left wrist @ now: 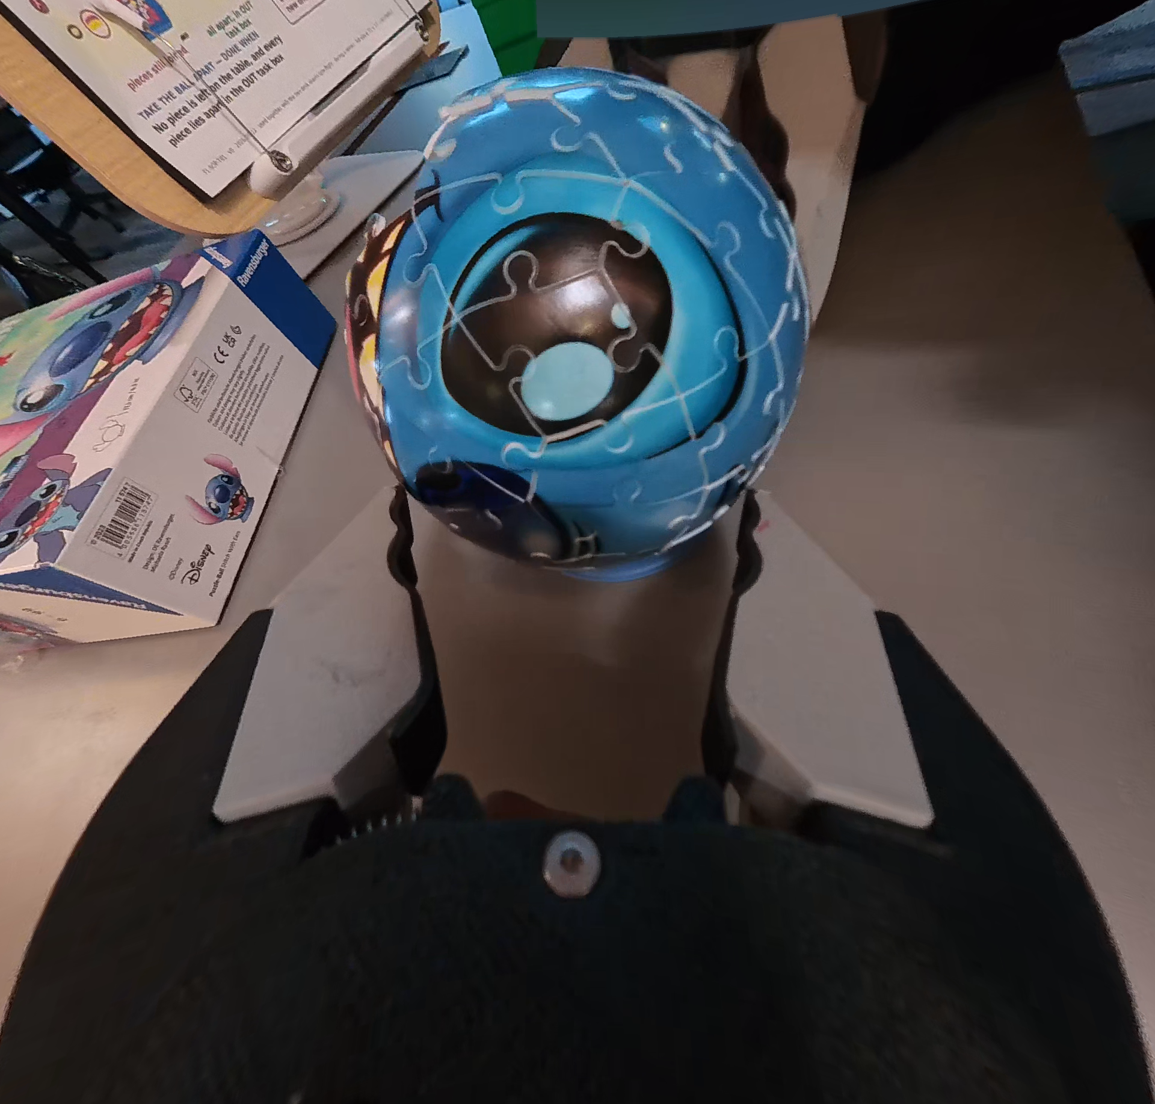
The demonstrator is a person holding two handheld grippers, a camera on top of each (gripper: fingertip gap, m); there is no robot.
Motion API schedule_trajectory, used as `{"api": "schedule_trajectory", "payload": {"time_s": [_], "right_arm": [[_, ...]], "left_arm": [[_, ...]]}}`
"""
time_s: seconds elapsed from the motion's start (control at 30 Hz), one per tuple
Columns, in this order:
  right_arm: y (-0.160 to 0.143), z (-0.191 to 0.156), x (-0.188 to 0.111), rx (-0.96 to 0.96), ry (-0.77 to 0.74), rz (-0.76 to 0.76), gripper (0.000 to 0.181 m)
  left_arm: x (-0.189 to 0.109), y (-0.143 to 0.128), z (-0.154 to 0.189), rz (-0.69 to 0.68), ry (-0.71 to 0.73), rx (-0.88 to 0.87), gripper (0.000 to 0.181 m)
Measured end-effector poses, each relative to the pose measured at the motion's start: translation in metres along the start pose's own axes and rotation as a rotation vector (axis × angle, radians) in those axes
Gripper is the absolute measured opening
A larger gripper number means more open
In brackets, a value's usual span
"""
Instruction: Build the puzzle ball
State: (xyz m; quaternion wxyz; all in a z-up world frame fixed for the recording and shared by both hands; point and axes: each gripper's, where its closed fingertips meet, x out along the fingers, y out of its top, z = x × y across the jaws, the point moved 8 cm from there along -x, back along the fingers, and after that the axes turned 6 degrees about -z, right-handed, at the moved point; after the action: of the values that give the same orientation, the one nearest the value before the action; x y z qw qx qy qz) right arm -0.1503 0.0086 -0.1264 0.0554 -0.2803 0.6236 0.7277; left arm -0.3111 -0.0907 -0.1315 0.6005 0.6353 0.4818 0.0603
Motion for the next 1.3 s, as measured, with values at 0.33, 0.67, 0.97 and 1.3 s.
{"api": "schedule_trajectory", "payload": {"time_s": [0.33, 0.67, 0.97, 1.3], "right_arm": [[0.021, 0.077, -0.052, 0.114, 0.101, 0.200, 0.076], [0.060, 0.113, 0.009, -0.173, 0.226, -0.110, 0.043], [0.055, 0.090, 0.034, -0.312, 0.327, -0.118, 0.041], [0.055, 0.078, 0.040, -0.451, 0.299, -0.046, 0.027]], "left_arm": [[-0.003, -0.001, -0.001, 0.016, -0.019, -0.014, 0.099], [-0.003, -0.001, -0.001, 0.019, -0.035, -0.019, 0.101], [-0.012, -0.003, -0.005, 0.062, -0.089, -0.030, 0.104], [-0.013, 0.010, -0.018, 0.060, -0.178, -0.010, 0.108]]}}
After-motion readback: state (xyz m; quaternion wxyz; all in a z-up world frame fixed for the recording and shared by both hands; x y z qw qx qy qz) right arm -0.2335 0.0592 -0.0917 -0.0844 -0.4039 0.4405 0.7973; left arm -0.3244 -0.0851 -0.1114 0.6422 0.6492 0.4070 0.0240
